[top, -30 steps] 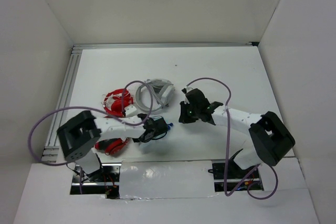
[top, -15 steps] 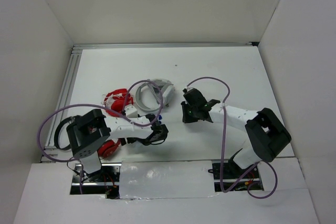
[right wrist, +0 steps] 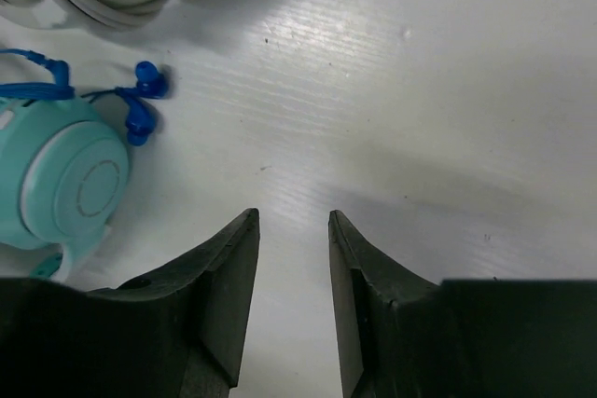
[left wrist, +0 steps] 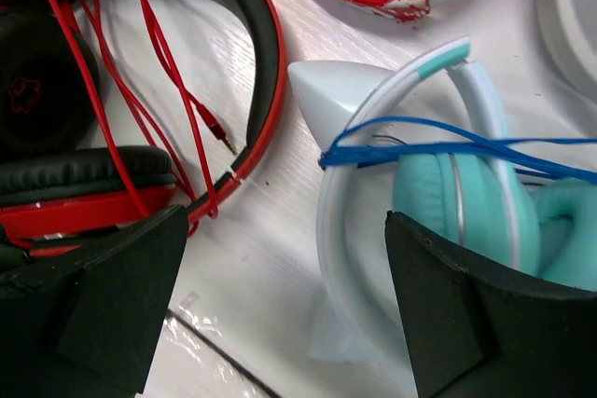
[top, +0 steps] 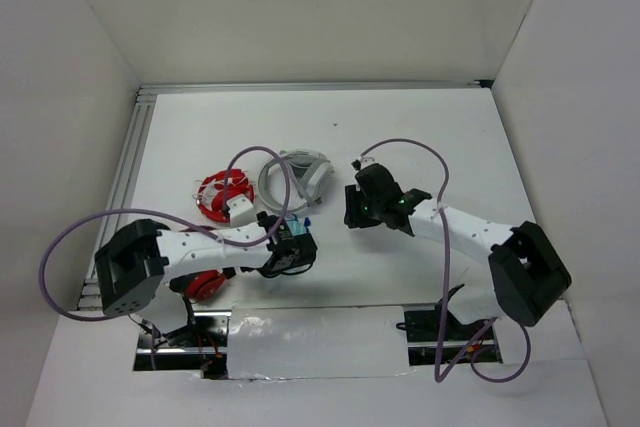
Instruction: Wrap the headphones
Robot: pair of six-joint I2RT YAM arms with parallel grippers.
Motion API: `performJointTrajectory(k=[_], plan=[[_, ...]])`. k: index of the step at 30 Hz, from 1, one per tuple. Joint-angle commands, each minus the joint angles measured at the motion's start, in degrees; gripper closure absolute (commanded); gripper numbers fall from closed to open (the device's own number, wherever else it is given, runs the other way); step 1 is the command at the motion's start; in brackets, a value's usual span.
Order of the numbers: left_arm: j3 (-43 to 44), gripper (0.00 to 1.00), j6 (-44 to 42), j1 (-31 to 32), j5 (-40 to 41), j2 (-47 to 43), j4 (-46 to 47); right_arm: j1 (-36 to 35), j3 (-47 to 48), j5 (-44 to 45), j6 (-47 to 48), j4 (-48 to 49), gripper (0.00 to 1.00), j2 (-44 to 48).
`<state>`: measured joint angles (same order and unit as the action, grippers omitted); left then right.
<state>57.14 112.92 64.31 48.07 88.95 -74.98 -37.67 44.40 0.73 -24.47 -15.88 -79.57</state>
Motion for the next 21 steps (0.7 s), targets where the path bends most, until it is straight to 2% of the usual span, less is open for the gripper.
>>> performJointTrajectory(k=[1, 4, 5, 6, 7, 8, 9, 10, 11, 12, 13, 15, 17, 19, 21], plan=[[4.2, 0.01, 4.2, 0.5, -0.3, -3.9, -3.9, -0.5, 2.1, 3.7, -0.4, -1.3, 0.56, 4.8], [11.0, 0.01, -9.1, 1.0, -1.1, -6.9, 0.4, -0.5, 2.5, 6.5, -1.0, -1.7, 0.52, 9.0], [12.5, 0.01, -21.9, 1.0, -1.7, -8.9, 4.3, -0.6, 2.5, 7.3, -1.5, -1.5, 0.48, 10.4], [13.9, 0.01, -27.3, 1.0, -2.0, -9.9, 11.7, -0.6, 2.4, 7.9, -2.2, -1.3, 0.45, 12.8], [14.2, 0.01, -45.2, 0.9, -5.9, -13.1, 27.8, -0.5, 2.0, 9.0, -3.2, -0.6, 0.36, 15.4], [14.2, 0.01, -55.4, 0.9, -6.0, -15.3, 28.0, -0.5, 1.7, 9.6, -3.2, -0.6, 0.27, 15.4], [10.9, 0.01, -64.4, -0.1, -9.0, -17.6, 46.7, -0.6, 1.3, 10.4, -4.3, -0.3, 0.14, 17.9], [8.7, 0.01, -79.8, -1.4, -21.5, -23.1, 55.3, -0.5, 1.0, 11.8, -5.0, -0.1, 0.01, 18.8], [6.9, 0.01, -83.0, -3.6, -29.3, -25.7, 61.4, -0.5, 0.2, 12.6, -5.4, -0.1, 0.0, 20.1], [4.8, 0.01, -84.0, -9.6, -36.7, -27.8, 66.6, -0.5, -0.1, 13.5, -6.8, -0.6, 0.0, 22.1], [5.2, 0.01, -85.1, -12.2, -47.2, -30.0, 67.0, -0.4, -0.5, 14.9, -7.8, -0.9, 0.0, 23.0], [9.4, 0.01, -85.5, -17.1, -51.0, -29.7, 64.5, -0.1, -1.3, 18.9, -11.0, -3.0, 0.0, 26.2], [13.9, 0.01, -87.3, -20.0, -56.4, -26.3, 57.9, 0.1, -2.1, 24.5, -13.0, -4.5, 0.0, 28.2], [20.4, 0.01, -86.5, -24.7, -59.4, -22.3, 50.6, 0.2, -2.3, 28.7, -16.8, -8.4, 0.0, 31.7], [24.0, 0.01, -84.6, -29.6, -61.9, -20.1, 47.2, 0.4, -2.0, 34.8, -20.9, -13.1, 0.0, 35.8]])
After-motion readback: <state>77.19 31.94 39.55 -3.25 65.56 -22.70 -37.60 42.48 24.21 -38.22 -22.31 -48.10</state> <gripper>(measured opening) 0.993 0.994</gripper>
